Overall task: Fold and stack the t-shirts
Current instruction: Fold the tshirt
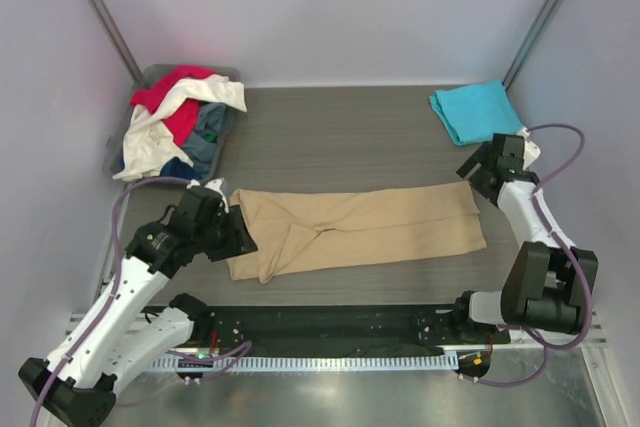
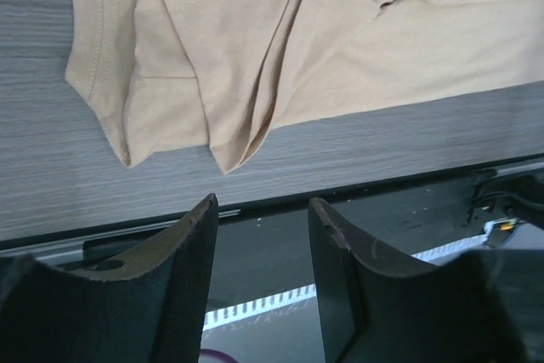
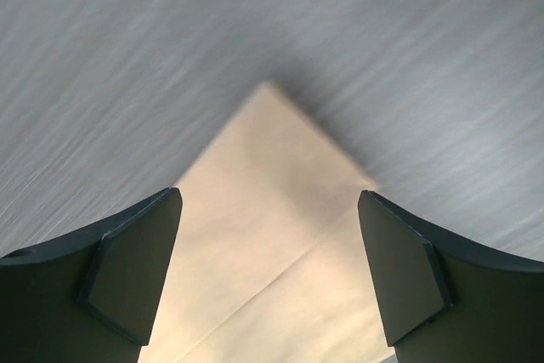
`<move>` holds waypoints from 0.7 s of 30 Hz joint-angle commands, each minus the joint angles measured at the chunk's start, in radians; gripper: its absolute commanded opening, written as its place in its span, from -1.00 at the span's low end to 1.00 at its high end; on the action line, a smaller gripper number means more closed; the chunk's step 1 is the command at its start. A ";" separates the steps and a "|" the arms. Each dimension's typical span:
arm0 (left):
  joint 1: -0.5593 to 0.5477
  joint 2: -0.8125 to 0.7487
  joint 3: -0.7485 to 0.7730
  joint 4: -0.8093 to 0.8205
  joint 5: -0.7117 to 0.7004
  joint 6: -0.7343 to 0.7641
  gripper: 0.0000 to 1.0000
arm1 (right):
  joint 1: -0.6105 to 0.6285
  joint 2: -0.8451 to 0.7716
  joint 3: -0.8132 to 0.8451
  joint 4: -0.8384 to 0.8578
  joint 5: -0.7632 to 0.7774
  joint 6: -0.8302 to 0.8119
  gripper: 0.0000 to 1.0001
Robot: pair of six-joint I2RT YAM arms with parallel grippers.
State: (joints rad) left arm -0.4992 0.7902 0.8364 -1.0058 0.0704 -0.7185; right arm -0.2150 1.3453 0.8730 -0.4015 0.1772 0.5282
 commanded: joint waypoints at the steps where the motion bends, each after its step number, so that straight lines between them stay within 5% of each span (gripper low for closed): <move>1: -0.004 0.015 -0.008 0.093 -0.030 -0.033 0.00 | 0.168 -0.075 0.060 0.012 0.051 -0.019 0.81; 11: -0.004 0.476 -0.077 0.527 -0.139 -0.071 -0.11 | 0.302 0.089 -0.083 0.101 -0.103 0.004 0.76; 21: -0.004 0.952 0.095 0.642 -0.168 -0.044 -0.17 | 0.404 0.146 -0.244 0.171 -0.165 0.099 0.75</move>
State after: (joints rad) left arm -0.5003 1.6218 0.9142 -0.4965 -0.0441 -0.7765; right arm 0.1566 1.4597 0.7120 -0.2237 0.0994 0.5529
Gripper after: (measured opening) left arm 0.419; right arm 0.871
